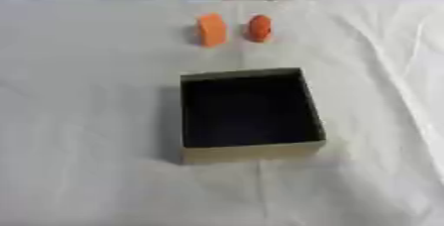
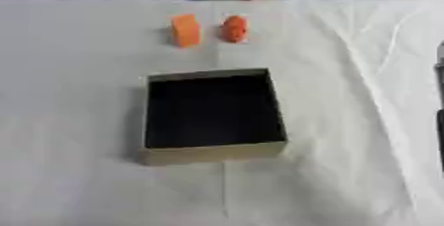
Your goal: Pick up objects on the table and place them in the box.
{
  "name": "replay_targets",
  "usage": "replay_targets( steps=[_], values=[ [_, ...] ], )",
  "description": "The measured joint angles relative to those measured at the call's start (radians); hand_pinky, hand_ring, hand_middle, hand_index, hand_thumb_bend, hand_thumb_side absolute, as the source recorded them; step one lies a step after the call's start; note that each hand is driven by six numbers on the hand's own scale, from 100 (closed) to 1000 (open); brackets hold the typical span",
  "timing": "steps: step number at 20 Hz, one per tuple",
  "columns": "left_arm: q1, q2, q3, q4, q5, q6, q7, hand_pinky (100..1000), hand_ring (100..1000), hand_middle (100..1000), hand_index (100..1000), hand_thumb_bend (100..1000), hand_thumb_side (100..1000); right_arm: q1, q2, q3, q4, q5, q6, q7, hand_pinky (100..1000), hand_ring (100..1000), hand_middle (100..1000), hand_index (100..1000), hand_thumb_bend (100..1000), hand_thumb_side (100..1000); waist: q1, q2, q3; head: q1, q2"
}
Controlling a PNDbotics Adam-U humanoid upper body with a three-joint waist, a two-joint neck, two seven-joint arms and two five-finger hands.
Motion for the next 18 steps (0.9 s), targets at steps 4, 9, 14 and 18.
replay_targets(
  steps=[4,9,14,18],
  values=[
    [0.000,0.000,0.000,0.000,-0.001,0.000,0.000,584,593,651,791,100,752,-0.004,0.000,0.000,0.003,0.000,0.000,0.000,930,752,630,775,100,1000,-0.002,0.000,0.001,0.000,-0.001],
    [0.000,0.000,0.000,0.000,-0.001,-0.001,0.001,584,593,651,791,100,752,-0.014,-0.002,0.001,0.005,0.001,-0.002,0.006,926,756,634,775,100,1000,-0.002,0.000,0.003,0.000,-0.004],
    [0.000,0.000,0.000,0.000,-0.001,-0.001,0.000,584,593,651,789,100,753,-0.106,-0.034,0.026,0.067,0.050,0.007,0.032,913,763,643,774,100,1000,-0.002,-0.003,0.010,-0.001,-0.004],
    [0.000,0.000,0.000,0.000,-0.001,0.001,-0.001,584,593,651,789,100,752,-0.194,-0.068,0.057,0.161,0.121,0.007,0.068,906,770,652,776,100,1000,-0.002,-0.005,0.015,-0.002,0.001]
  ],
)
